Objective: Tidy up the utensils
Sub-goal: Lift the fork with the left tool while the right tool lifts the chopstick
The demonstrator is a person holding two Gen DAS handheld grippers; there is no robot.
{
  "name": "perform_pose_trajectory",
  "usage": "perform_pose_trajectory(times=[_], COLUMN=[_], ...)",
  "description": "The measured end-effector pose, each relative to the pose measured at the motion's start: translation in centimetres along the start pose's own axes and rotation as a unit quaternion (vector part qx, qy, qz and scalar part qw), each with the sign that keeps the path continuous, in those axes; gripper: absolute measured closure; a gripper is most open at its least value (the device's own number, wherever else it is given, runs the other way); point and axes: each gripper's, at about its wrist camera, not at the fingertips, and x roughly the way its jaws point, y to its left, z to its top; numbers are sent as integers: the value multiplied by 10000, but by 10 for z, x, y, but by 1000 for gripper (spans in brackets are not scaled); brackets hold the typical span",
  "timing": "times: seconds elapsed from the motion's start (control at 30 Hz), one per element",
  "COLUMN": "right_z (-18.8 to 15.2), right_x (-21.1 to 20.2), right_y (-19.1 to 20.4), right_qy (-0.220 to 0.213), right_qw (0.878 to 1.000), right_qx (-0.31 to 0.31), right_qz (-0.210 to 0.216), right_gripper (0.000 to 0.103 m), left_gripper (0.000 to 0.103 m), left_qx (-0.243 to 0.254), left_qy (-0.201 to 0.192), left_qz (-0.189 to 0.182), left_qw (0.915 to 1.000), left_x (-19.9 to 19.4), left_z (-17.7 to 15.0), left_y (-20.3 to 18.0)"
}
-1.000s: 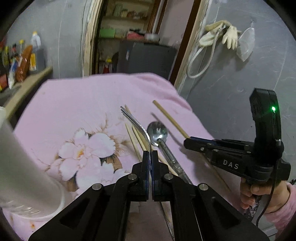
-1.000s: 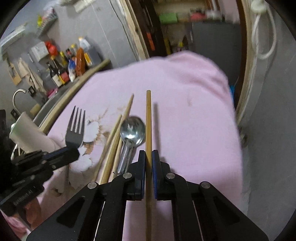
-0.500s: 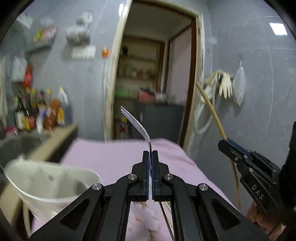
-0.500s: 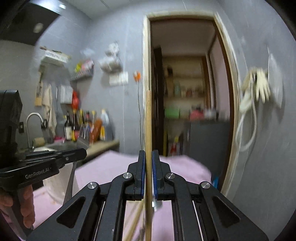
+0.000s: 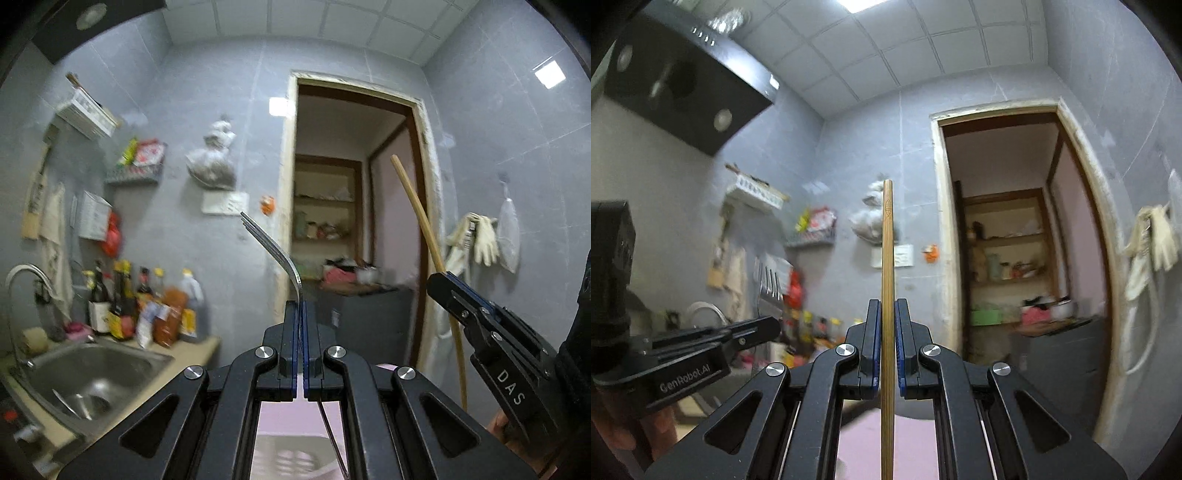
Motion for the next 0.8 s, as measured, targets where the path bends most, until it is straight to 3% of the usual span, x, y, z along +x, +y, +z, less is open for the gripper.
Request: perform_pose_trajectory(times=[0.2, 0.47, 0.63, 0.8], right_z=[-11, -31, -46, -59], right_x=[40, 64, 73, 78], right_y=[27, 44, 35, 32], right_qy=[-161, -71, 175, 346], right_qw=[9989, 9989, 9967, 9953], right_qx=[379, 470, 788, 905], right_qz=[203, 29, 47, 86], right_gripper=[98, 98, 98, 98], left_gripper=[103, 103, 103, 103], left_qx=[-64, -437, -986, -984], left_qy=[-37, 5, 120, 191], left_qz=[458, 943, 1008, 1062], left_qw=[9989, 9946, 9899, 9893], left_x=[9, 34, 44, 46], left_z=[-1, -20, -33, -44], left_y=[46, 108, 138, 140])
